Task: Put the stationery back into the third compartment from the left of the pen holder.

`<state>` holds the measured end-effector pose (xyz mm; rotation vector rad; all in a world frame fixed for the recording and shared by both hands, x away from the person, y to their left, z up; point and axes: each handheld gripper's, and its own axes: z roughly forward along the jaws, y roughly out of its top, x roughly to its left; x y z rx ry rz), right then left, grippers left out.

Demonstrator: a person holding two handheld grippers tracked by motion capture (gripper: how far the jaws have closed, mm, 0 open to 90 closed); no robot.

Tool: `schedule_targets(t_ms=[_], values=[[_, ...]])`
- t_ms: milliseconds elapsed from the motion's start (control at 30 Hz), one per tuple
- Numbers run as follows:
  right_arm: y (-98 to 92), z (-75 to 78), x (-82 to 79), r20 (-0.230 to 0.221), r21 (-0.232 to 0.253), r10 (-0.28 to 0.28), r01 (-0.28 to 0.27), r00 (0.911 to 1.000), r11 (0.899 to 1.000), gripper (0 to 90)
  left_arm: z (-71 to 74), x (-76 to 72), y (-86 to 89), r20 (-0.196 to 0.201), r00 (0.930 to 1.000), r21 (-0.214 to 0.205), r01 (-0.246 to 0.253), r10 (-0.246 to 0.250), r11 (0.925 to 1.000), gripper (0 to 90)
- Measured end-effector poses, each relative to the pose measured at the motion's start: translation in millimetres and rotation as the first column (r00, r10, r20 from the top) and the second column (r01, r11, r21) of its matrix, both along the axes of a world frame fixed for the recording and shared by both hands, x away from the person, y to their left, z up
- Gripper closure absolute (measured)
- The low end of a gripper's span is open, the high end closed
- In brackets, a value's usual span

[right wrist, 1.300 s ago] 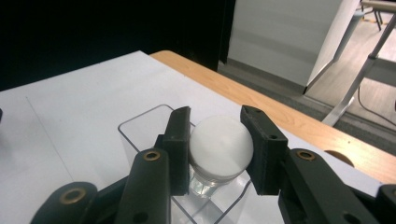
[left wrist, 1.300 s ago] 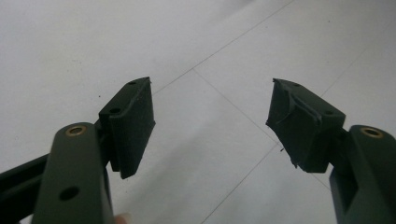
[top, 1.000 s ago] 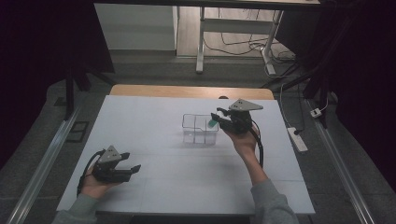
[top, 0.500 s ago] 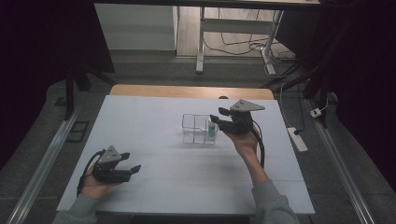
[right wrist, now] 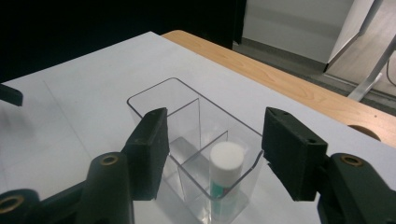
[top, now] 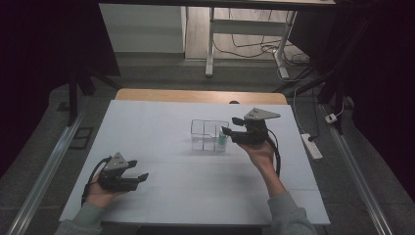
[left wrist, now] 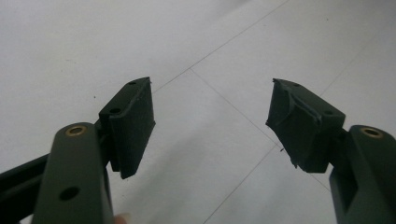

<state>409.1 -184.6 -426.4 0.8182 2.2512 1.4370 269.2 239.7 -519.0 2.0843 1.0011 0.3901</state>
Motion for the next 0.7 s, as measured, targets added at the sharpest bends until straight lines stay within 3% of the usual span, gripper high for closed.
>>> schedule_targets(t_ms=[467,600,700], values=[[-13.6,-2.1,-21.5,-0.019,-0.043,0.011,-0.012,0.9998,0.999,35.4,0.1,2.0,2.9,-0.009,1.0000,-0.019,-0.005,0.004,0.9998,30.6],[-24.2,-7.0,-31.1,-0.028,-0.078,0.011,-0.013,0.9995,0.997,34.4,0.1,2.9,3.6,-0.012,0.9999,-0.029,-0.005,0.005,0.9996,30.2],[-34.9,-10.4,-37.4,-0.036,-0.077,-0.008,0.005,0.9993,0.997,34.0,-0.6,4.7,4.0,-0.018,0.9998,-0.030,-0.005,0.005,0.9995,29.6]])
